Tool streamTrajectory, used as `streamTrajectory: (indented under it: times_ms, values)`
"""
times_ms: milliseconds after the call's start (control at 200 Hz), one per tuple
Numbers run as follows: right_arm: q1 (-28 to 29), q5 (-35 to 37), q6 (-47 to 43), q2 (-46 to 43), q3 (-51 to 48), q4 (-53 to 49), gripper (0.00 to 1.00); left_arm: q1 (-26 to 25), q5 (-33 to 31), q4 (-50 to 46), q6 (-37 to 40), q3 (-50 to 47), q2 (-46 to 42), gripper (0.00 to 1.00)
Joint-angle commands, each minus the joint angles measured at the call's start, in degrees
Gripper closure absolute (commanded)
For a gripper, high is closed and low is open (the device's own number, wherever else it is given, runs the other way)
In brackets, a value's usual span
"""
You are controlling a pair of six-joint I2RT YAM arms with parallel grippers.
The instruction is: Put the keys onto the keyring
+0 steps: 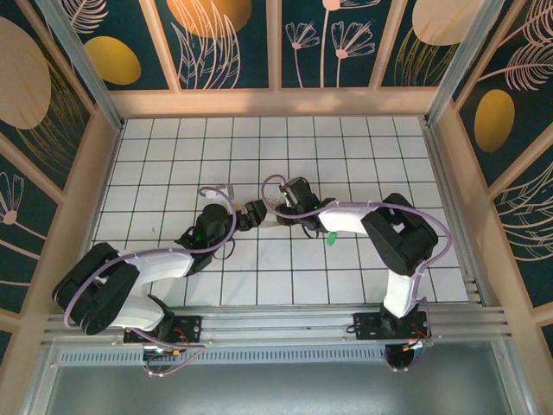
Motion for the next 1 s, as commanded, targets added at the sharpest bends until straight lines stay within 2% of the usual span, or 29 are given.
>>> streamTrajectory:
  times_ms: [0, 260, 471, 636, 786, 991]
  values:
    - [0.5, 3.3, -1.3, 1.3, 1.8, -1.6, 0.6, -0.3, 0.1, 1.5, 0.2, -0.4, 0.1, 0.01]
    - [0.7, 4.4, -1.6, 2.4, 2.3, -1.4, 0.63, -0.3, 0.1, 1.6, 0.2, -0.5, 0.0, 0.01]
    - [0.8, 4.9, -1.9, 2.5, 2.6, -1.4, 0.7, -0.3, 0.1, 1.6, 0.1, -0.5, 0.0, 0.01]
    - [0.9, 4.9, -2.2, 2.4, 2.8, -1.7, 0.79, -0.3, 0.1, 1.7, 0.1, -0.4, 0.0, 0.02]
    - [1.0, 4.9, -2.6, 2.0, 2.9, -2.2, 1.0, -0.3, 0.1, 1.6, 0.1, -0.4, 0.1, 0.01]
    - [0.9, 3.6, -4.2, -0.9, 3.5, -3.3, 1.0, -0.3, -1.5, 0.1, -0.6, 0.2, -0.4, 0.01]
